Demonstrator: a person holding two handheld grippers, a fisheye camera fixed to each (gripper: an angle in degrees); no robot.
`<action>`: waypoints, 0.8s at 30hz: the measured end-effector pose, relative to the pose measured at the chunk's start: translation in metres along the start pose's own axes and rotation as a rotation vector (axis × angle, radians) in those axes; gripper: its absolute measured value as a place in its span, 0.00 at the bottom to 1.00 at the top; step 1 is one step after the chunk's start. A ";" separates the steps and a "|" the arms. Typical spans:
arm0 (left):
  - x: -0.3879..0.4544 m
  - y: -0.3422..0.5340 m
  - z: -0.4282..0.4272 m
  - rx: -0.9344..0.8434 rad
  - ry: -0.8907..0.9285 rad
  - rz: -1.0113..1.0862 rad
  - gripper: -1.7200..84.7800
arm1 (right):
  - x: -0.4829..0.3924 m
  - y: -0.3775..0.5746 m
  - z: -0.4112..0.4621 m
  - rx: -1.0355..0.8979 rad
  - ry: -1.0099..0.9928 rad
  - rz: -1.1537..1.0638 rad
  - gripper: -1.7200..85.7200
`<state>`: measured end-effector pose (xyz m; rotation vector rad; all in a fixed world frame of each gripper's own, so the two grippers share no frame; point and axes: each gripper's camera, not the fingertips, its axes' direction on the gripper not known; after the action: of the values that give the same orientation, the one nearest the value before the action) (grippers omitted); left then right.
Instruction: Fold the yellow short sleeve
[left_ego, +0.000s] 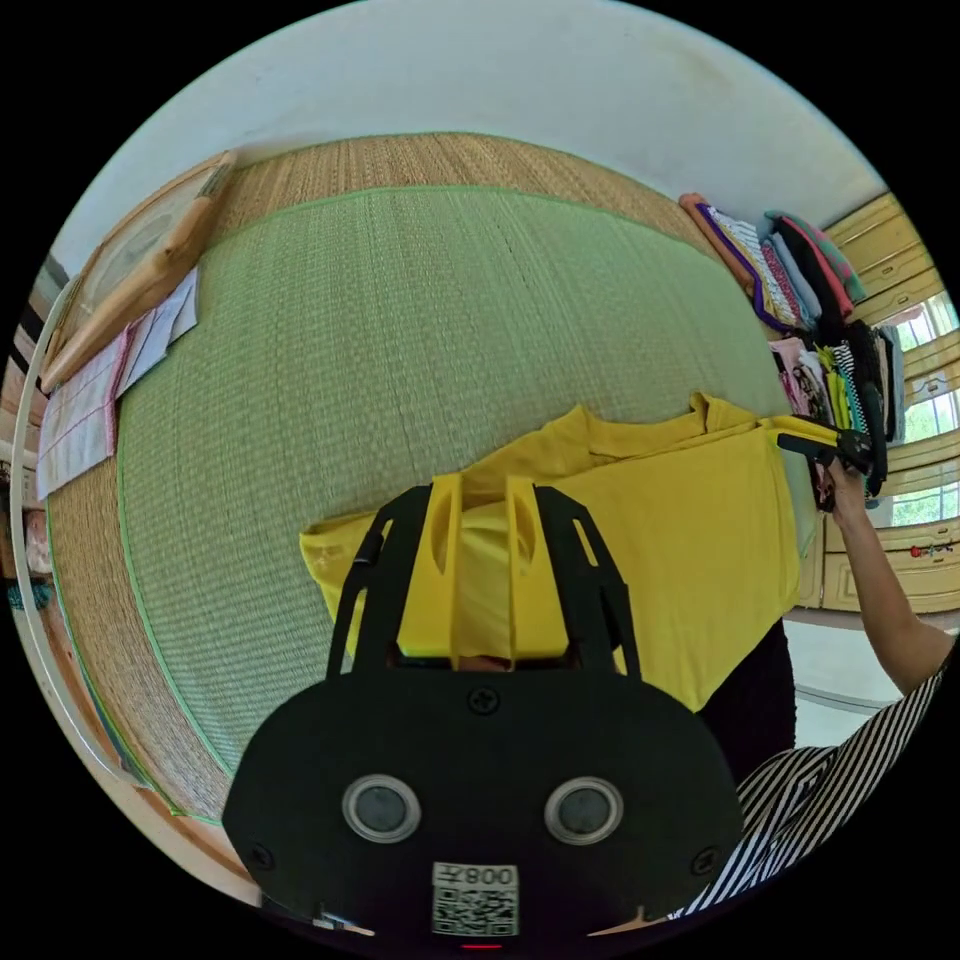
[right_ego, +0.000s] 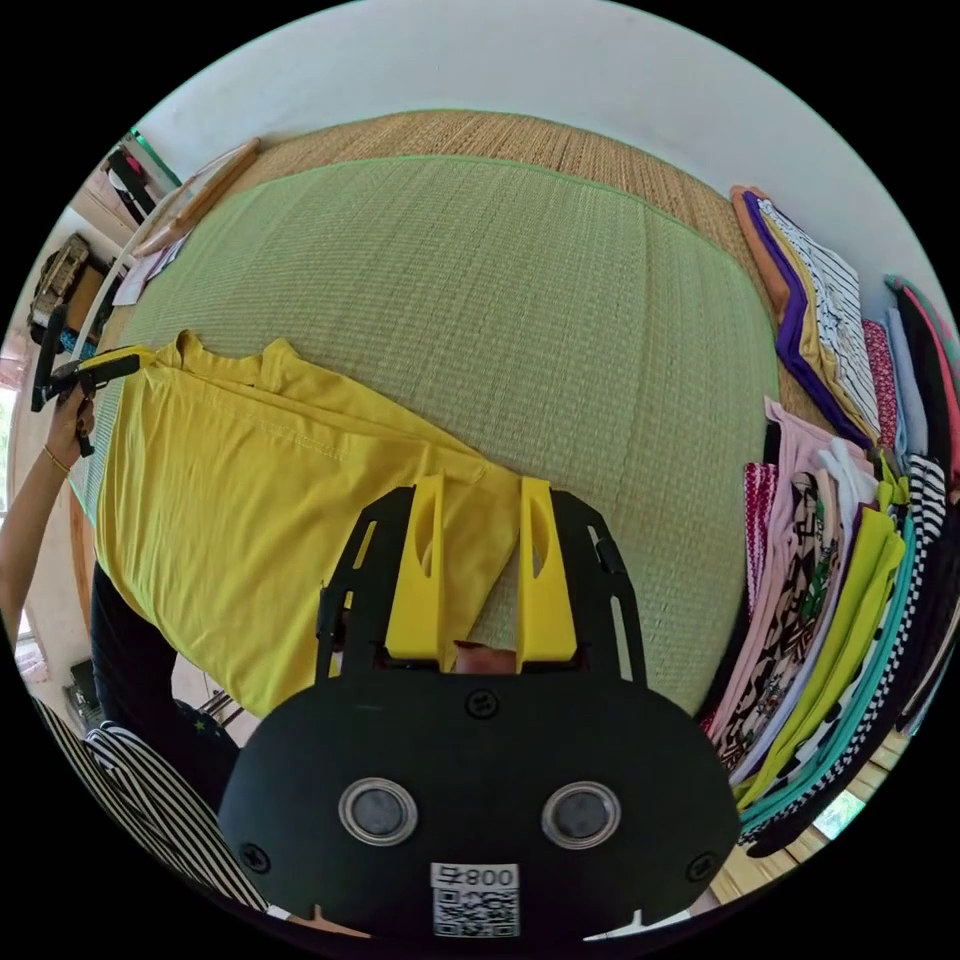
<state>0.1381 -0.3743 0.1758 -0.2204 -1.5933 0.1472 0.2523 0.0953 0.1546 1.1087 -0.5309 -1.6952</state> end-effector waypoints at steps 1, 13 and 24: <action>0.005 0.000 0.000 0.041 -0.042 0.002 0.08 | -0.002 0.000 0.000 0.011 0.004 0.003 0.14; 0.027 0.000 0.002 0.102 -0.074 0.018 0.02 | -0.016 -0.010 0.008 0.007 -0.022 -0.031 0.05; 0.021 -0.018 0.021 0.129 -0.062 -0.034 0.03 | 0.011 -0.048 0.034 -0.012 -0.051 -0.008 0.07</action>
<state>0.1156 -0.3860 0.1994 -0.0893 -1.6421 0.2310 0.1982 0.0998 0.1295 1.0622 -0.5484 -1.7353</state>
